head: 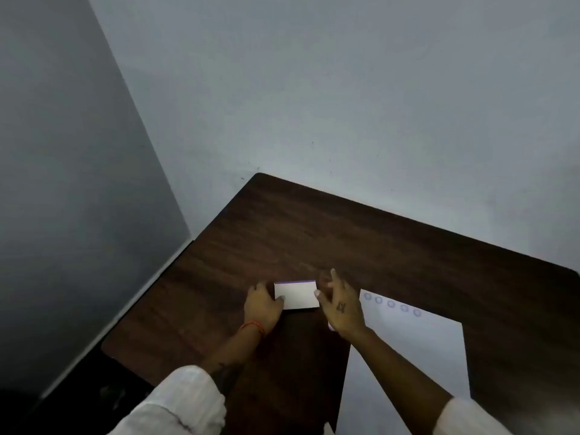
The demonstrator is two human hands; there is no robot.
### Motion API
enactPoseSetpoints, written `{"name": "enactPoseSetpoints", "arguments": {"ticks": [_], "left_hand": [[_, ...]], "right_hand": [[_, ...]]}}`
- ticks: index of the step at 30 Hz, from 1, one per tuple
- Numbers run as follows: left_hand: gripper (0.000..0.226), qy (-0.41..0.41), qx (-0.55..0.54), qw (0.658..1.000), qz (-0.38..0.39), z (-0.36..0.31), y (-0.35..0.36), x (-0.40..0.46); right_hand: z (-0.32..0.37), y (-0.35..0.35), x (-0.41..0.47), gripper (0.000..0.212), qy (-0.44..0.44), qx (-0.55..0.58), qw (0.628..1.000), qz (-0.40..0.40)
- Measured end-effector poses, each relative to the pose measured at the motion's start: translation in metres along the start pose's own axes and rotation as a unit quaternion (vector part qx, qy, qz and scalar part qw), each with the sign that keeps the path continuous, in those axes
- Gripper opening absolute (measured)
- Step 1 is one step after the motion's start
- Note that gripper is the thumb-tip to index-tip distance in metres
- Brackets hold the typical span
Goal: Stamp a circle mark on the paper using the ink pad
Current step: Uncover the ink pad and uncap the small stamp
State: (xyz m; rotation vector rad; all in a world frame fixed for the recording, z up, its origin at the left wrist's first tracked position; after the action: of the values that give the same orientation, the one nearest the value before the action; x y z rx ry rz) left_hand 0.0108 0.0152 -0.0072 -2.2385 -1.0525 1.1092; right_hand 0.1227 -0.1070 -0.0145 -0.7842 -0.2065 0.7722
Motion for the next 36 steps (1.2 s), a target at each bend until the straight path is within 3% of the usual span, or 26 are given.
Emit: {"name": "enactPoseSetpoints", "arguments": {"ticks": [6, 12, 22, 27, 36], "left_hand": [[0.042, 0.013, 0.003, 1.000, 0.017, -0.002, 0.009, 0.004], [0.043, 0.004, 0.040, 0.999, -0.010, -0.006, 0.013, 0.005], [0.044, 0.048, -0.020, 0.996, -0.077, -0.013, -0.008, -0.013], [0.047, 0.046, -0.028, 0.994, -0.098, 0.015, -0.024, -0.023], [0.042, 0.040, -0.005, 0.997, -0.063, 0.060, -0.011, -0.042]], "right_hand": [[0.000, 0.015, 0.009, 0.053, 0.016, -0.015, 0.999, 0.042], [-0.001, 0.018, 0.010, 0.052, 0.014, -0.022, 1.000, 0.016], [0.025, 0.003, 0.005, 0.048, -0.039, -0.006, 0.996, -0.080], [0.039, 0.011, -0.018, 0.045, -0.050, 0.038, 0.996, -0.064], [0.023, 0.044, -0.059, 0.048, -0.030, 0.064, 0.997, -0.005]]}}
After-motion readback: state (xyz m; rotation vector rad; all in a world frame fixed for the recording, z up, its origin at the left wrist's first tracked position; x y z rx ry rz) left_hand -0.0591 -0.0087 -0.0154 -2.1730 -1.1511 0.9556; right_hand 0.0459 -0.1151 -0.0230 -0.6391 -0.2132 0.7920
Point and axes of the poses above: each hand's wrist, its own x-axis towards the middle knuckle, its own y-axis out of the palm, z = x × y, the point moved 2 cm from there along x, towards the middle knuckle, and after that the axes turned 11 degrees about -y, right-handed, at the moved point
